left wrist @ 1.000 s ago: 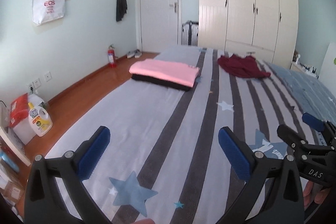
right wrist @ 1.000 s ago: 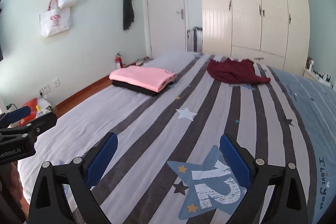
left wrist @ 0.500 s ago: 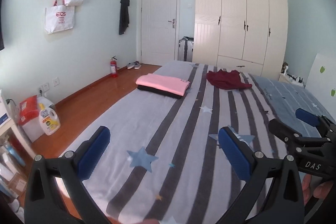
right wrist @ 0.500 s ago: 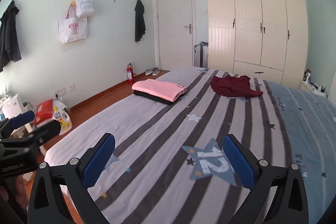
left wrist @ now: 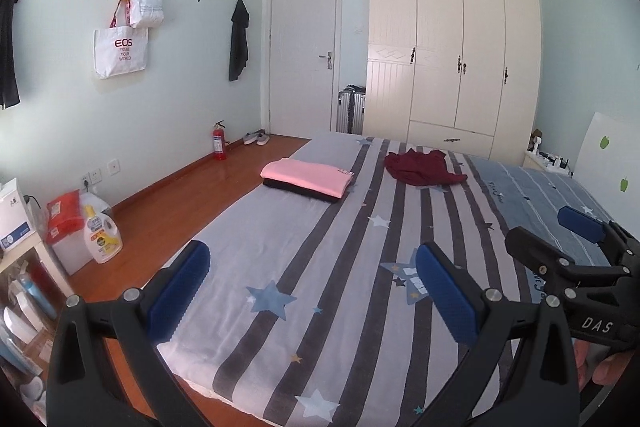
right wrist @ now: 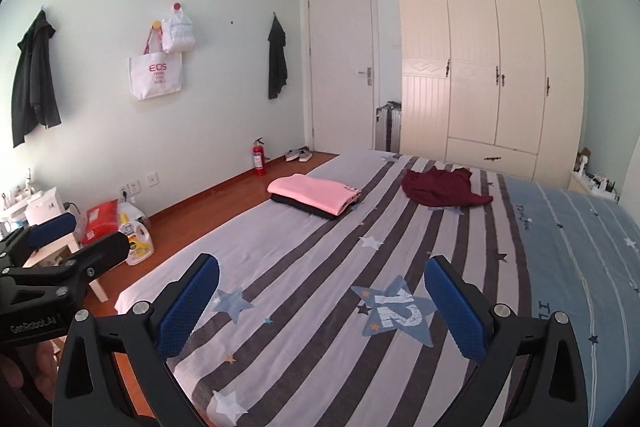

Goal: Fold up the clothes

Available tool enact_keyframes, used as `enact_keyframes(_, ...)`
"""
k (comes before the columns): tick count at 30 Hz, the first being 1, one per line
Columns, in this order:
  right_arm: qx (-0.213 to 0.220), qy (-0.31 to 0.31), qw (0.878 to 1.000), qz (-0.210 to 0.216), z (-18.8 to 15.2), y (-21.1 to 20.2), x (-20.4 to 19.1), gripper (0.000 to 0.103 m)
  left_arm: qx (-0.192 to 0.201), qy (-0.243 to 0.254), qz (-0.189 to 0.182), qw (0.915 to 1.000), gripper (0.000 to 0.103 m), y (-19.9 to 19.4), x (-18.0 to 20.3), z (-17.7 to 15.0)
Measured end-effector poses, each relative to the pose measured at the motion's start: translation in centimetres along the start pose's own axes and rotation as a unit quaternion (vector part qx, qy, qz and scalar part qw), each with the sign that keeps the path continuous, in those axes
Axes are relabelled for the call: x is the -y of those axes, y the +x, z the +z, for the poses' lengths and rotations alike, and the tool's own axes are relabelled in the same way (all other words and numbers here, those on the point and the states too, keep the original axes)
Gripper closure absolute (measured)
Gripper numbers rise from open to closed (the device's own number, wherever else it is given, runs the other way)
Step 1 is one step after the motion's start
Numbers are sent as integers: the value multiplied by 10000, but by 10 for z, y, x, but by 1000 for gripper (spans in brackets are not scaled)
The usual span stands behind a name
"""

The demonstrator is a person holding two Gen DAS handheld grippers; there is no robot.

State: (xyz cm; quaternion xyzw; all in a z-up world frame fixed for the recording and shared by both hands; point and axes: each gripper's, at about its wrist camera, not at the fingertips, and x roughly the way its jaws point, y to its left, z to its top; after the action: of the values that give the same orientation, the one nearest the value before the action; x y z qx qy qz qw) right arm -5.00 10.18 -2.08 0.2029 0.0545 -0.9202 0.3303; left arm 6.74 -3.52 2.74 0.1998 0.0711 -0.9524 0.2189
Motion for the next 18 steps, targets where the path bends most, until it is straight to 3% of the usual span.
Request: enact_keyframes(18,-6,87,10000,49,-5,8,-8,2,20,-35,-1,10000,1,3,-1,-2)
